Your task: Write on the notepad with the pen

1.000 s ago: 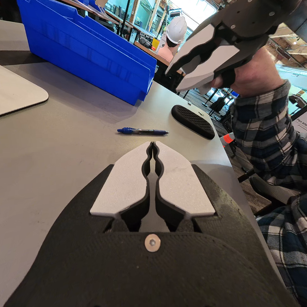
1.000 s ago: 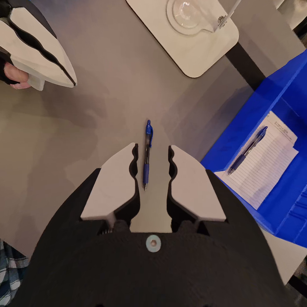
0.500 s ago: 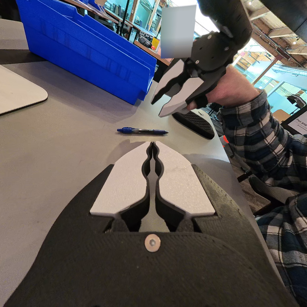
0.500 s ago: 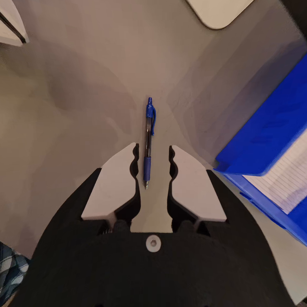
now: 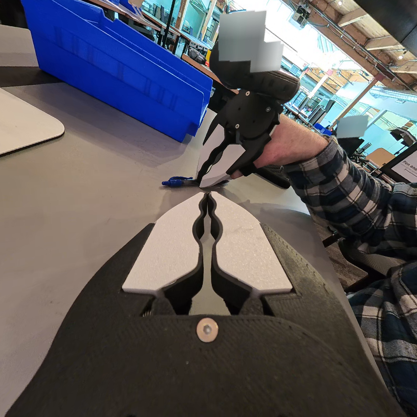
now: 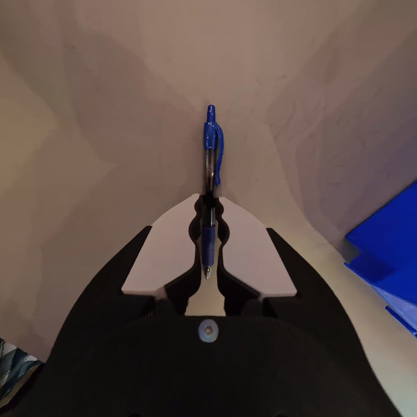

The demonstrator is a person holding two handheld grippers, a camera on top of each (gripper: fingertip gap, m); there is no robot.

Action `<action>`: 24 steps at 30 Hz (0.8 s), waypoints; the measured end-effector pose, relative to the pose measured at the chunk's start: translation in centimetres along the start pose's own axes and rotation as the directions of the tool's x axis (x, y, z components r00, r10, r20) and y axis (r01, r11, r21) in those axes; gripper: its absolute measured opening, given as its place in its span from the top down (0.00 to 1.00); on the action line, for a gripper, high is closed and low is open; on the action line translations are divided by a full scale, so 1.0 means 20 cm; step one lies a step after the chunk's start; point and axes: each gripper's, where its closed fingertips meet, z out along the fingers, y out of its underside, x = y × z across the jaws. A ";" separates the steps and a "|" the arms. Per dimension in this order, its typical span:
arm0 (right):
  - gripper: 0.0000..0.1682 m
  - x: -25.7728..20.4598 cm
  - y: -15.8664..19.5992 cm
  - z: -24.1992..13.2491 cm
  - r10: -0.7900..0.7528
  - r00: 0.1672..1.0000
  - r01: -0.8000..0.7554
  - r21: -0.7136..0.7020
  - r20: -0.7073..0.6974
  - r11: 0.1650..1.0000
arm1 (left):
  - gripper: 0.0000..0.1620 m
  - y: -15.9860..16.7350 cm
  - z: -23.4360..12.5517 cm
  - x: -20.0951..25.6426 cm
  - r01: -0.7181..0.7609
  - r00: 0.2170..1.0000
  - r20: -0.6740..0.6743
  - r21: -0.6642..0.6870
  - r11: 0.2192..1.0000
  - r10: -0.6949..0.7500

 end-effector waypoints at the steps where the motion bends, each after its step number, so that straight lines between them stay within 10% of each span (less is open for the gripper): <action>1: 0.94 0.00 0.00 0.00 -0.005 1.000 0.005 0.008 -0.002 1.000 | 1.00 0.00 0.00 0.00 0.000 1.000 0.000 0.001 1.000 0.000; 6: 0.94 -0.03 -0.06 -0.11 -0.016 1.000 0.018 0.112 -0.013 0.994 | 1.00 0.00 0.00 0.00 0.000 1.000 -0.001 0.002 1.000 0.000; 13: 0.94 0.15 -0.23 -0.72 0.055 0.987 0.012 0.409 -0.153 0.913 | 1.00 0.00 0.00 0.00 0.000 1.000 0.000 0.000 1.000 0.000; 24: 0.94 0.79 -0.14 -1.08 0.251 0.911 -0.091 0.436 -0.327 0.896 | 1.00 0.00 0.00 0.00 0.006 1.000 -0.004 -0.001 1.000 -0.006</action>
